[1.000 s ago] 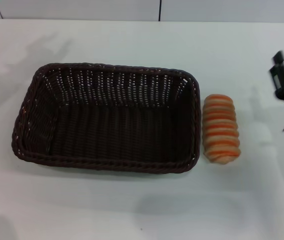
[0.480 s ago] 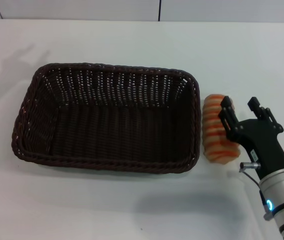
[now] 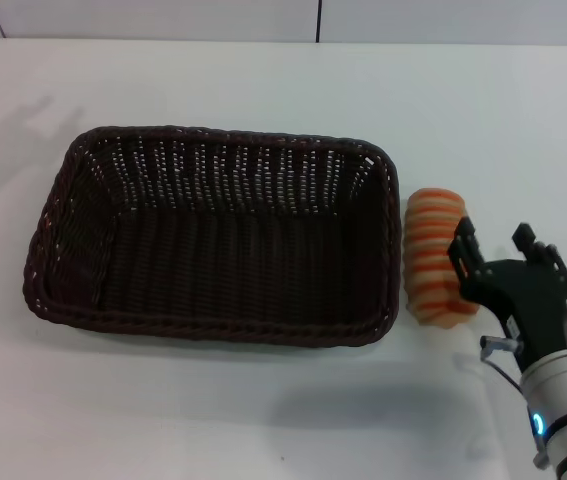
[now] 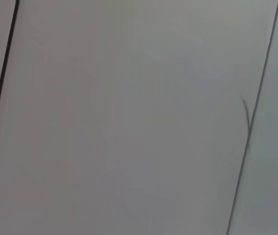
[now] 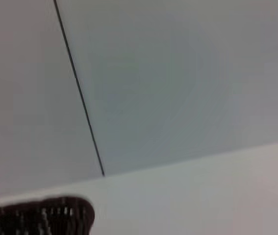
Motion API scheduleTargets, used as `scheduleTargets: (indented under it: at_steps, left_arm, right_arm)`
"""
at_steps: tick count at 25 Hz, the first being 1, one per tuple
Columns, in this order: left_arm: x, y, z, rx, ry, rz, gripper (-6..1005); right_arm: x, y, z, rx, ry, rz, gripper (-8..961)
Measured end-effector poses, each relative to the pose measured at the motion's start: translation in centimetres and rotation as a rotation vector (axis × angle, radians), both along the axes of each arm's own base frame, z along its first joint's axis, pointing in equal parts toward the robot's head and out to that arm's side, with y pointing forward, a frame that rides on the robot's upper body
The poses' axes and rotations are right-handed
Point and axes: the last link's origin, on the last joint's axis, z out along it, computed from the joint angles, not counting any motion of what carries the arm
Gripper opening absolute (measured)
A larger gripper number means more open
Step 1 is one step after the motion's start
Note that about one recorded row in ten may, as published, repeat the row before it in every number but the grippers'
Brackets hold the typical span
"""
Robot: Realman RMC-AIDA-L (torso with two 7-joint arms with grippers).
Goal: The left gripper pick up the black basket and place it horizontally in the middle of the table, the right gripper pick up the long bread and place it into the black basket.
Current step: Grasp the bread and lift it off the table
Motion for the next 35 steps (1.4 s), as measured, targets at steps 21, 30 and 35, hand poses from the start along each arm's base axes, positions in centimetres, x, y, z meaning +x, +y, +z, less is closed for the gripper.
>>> scheduleTargets:
  at_steps: [21,30,35]
  left_arm:
    - [0.3,0.0,0.2,-0.011,0.006,-0.017,515]
    - [0.5,0.1,0.1,-0.018,0.007,-0.029,514]
    - [0.7,0.0,0.1,-0.02,0.005,-0.038,514]
  right_arm:
    - [1.1,1.6,-1.8,-0.173,0.011,-0.035,652]
    - [0.8,1.7,-2.3,-0.187,0.005,-0.022,561]
    - [0.9,1.7,-2.0,-0.155,-0.002,-0.03,529]
